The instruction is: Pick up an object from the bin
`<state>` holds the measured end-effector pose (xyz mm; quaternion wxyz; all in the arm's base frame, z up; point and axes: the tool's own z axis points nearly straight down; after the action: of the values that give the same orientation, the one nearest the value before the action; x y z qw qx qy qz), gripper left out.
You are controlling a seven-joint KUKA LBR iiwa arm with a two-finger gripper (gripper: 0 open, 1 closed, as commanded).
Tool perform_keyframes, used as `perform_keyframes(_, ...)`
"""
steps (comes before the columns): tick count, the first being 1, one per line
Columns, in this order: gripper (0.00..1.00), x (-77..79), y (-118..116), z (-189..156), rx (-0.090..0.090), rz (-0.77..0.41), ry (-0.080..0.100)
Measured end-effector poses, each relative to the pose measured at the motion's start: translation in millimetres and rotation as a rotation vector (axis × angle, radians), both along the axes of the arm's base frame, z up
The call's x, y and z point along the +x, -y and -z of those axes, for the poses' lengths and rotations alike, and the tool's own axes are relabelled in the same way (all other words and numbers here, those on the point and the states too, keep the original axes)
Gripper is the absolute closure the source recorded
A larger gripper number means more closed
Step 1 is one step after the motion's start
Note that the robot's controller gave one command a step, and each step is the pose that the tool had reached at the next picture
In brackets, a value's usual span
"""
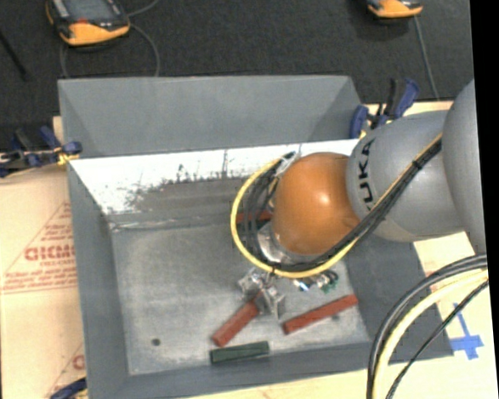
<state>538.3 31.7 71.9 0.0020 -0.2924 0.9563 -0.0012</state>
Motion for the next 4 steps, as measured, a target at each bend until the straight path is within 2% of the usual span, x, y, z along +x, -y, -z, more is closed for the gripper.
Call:
perform_keyframes(1,1.00,-24.7,29,-2,0.000,-0.445,0.014)
perform_keyframes(2,0.00,-28.4,29,1,0.002,-0.443,0.001)
perform_keyframes(3,1.00,-27.2,29,0,0.002,-0.439,0.004)
perform_keyframes(4,1.00,4.0,48,-157,-0.003,-0.418,0.007)
